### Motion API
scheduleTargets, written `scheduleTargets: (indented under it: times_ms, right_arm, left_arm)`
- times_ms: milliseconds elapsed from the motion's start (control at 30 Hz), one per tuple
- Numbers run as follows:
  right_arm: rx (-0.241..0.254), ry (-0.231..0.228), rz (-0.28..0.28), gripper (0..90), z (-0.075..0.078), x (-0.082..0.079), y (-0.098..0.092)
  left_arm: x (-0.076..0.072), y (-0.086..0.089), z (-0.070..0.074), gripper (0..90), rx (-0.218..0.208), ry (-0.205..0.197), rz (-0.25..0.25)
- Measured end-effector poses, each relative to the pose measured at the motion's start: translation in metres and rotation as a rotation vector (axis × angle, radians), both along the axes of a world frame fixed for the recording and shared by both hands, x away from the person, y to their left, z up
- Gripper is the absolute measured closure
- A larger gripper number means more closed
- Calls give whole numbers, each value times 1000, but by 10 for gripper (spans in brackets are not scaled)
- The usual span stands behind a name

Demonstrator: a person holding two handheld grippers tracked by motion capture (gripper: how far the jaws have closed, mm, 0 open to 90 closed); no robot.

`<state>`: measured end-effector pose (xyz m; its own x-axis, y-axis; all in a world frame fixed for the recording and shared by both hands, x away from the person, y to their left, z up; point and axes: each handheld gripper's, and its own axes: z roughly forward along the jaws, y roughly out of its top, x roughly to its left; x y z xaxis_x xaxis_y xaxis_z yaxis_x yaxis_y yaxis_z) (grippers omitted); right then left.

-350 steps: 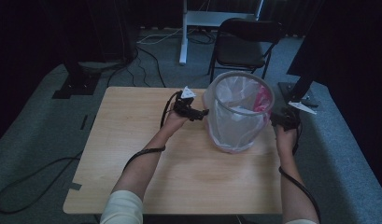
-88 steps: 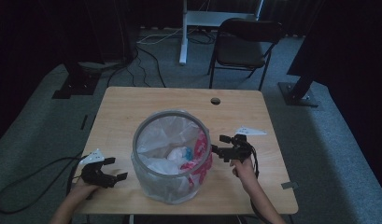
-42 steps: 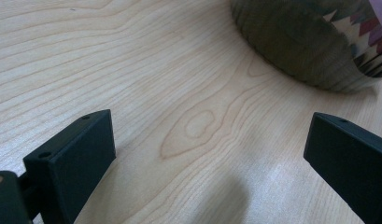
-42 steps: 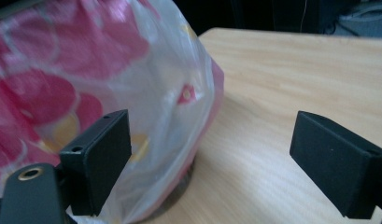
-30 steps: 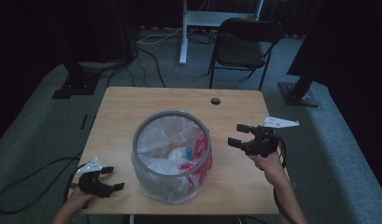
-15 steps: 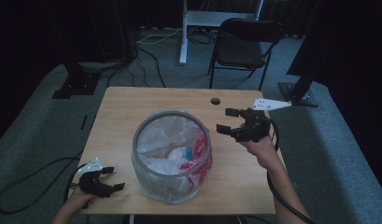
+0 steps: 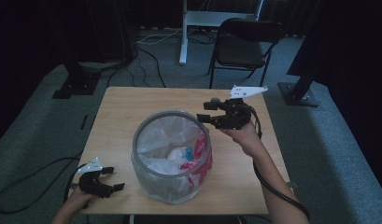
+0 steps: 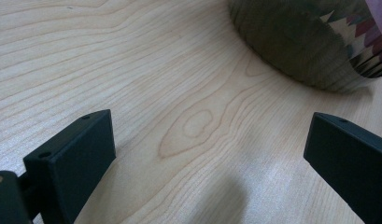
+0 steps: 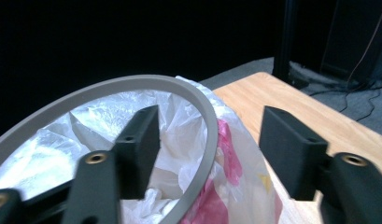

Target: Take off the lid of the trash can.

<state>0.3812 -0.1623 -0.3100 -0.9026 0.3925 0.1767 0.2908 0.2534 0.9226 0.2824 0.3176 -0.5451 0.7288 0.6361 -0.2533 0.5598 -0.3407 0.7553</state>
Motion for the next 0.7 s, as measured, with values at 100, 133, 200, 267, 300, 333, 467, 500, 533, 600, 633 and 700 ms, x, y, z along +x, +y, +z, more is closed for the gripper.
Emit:
scheduleTargets:
  times_ms: [100, 133, 200, 267, 300, 333, 467, 500, 533, 600, 633, 700]
  right_arm:
    - [-19, 19, 3, 427, -2, 5, 8]
    - [-29, 18, 0, 429, -3, 6, 11]
    - [-35, 23, 5, 439, -4, 7, 13]
    - [-58, 33, 6, 466, -6, 10, 18]
    - [-66, 38, 12, 471, -7, 10, 20]
    - [-77, 39, 12, 474, -7, 11, 22]
    - [-120, 51, 16, 521, -11, 15, 30]
    - [-132, 57, 19, 541, -12, 16, 32]
    - [-140, 59, 19, 555, -13, 17, 33]
    - [-172, 76, 29, 586, -15, 19, 38]
    - [-172, 76, 29, 586, -15, 19, 38]
    - [-203, 83, 36, 627, -17, 19, 42]
  left_arm:
    - [0, 0, 0, 20, 1, 2, -1]
    - [0, 0, 0, 20, 1, 3, -1]
    - [0, 0, 0, 20, 1, 3, -1]
    - [0, 0, 0, 20, 1, 4, -2]
    - [0, 0, 0, 20, 2, 4, -2]
    - [0, 0, 0, 20, 4, 3, -2]
    - [1, -1, 0, 20, 16, 1, 1]
    - [1, -1, 0, 20, 17, 1, 0]
    - [1, -1, 0, 20, 18, 1, -1]
    - [1, -1, 0, 20, 15, 2, -1]
    - [1, -1, 0, 20, 15, 2, -1]
    - [1, 0, 0, 20, 13, 8, 1]
